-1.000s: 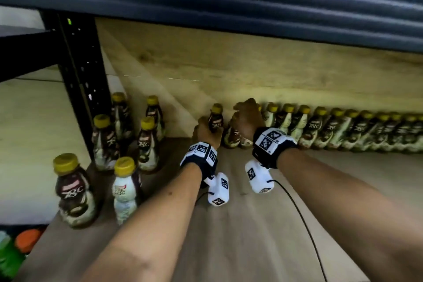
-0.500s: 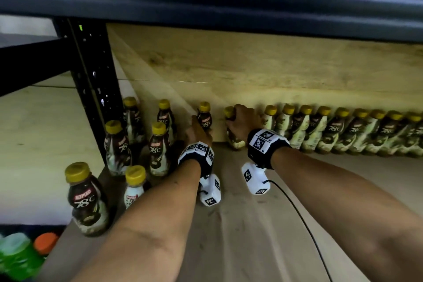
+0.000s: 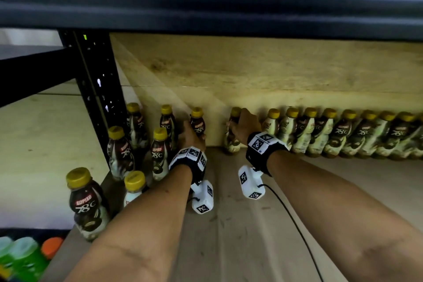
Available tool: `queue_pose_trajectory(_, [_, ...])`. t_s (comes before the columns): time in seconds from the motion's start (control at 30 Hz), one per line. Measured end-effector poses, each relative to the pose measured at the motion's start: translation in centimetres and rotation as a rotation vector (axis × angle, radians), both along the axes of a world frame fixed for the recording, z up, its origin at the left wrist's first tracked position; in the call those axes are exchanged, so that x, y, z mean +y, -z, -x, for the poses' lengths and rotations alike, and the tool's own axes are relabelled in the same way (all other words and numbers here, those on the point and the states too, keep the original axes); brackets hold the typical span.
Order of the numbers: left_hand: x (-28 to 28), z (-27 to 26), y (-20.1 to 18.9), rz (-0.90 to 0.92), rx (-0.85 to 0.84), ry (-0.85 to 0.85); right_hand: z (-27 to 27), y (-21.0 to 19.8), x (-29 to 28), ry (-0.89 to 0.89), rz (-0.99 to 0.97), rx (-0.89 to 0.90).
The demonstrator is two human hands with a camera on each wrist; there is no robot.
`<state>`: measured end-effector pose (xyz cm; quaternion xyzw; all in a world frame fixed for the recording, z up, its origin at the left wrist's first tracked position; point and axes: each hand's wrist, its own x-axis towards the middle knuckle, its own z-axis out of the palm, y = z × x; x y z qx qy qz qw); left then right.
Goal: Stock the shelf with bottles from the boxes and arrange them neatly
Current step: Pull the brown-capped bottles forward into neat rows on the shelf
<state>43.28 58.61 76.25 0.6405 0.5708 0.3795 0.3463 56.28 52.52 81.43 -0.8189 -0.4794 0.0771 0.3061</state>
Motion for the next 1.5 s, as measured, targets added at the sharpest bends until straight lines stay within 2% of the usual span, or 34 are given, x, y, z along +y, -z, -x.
queue_pose_trajectory(0.07, [-0.5, 0.3, 0.0, -0.018, -0.058, -0.002, 0.1, 0.2, -0.1, 0.0, -0.006, -0.009])
queue_pose_trajectory(0.17, [-0.6, 0.7, 0.3, -0.077, -0.008, 0.019, 0.3, 0.3, -0.1, -0.009, 0.015, -0.034])
queue_pose_trajectory(0.27, [-0.8, 0.9, 0.8, -0.136, -0.026, 0.03, -0.3, 0.0, 0.3, -0.056, 0.042, -0.038])
queue_pose_trajectory(0.43, [-0.3, 0.2, 1.1, -0.12, -0.072, -0.003, -1.6, -0.4, 0.8, -0.082, 0.112, -0.041])
queue_pose_trajectory(0.6, [-0.3, 0.1, 1.1, -0.11, -0.13, -0.003, -1.6, 0.0, 1.0, -0.078, 0.082, -0.029])
queue_pose_trajectory(0.87, [-1.4, 0.6, -0.1, 0.11, -0.064, 0.017, -0.4, -0.9, 0.0, -0.073, 0.084, 0.022])
queue_pose_trajectory(0.93, [-2.0, 0.3, -1.0, 0.15, -0.065, -0.007, -0.1, -1.5, -0.9, -0.101, 0.016, 0.001])
queue_pose_trajectory(1.03, [-3.9, -0.8, -3.0, 0.065, -0.036, -0.023, -1.5, -2.7, -3.4, -0.12, -0.192, -0.095])
queue_pose_trajectory(1.13, [-6.2, -2.4, -5.2, -0.194, -0.027, -0.065, -5.6, -4.4, -5.7, -0.119, -0.258, -0.279])
queue_pose_trajectory(1.2, [-6.9, -4.4, -5.9, -0.346, -0.122, -0.002, -9.0, -5.1, -6.6, -0.069, -0.073, -0.468])
queue_pose_trajectory(1.27, [-7.4, -6.7, -6.1, -0.288, -0.266, 0.169, -11.8, -5.0, -7.3, -0.054, 0.244, -0.551])
queue_pose_trajectory(1.3, [-7.8, -7.8, -6.0, -0.216, -0.255, 0.249, -12.8, -4.6, -7.6, -0.071, 0.365, -0.584])
queue_pose_trajectory(1.37, [-7.9, -10.1, -5.4, -0.087, -0.18, 0.354, -13.5, -3.5, -8.5, -0.13, 0.412, -0.697])
queue_pose_trajectory(1.4, [-8.2, -11.2, -5.1, -0.07, -0.094, 0.362, -13.5, -3.1, -9.3, -0.157, 0.353, -0.763])
queue_pose_trajectory(1.5, [-8.9, -14.2, -3.9, -0.175, 0.201, 0.319, -12.8, -1.6, -12.1, -0.266, 0.101, -0.888])
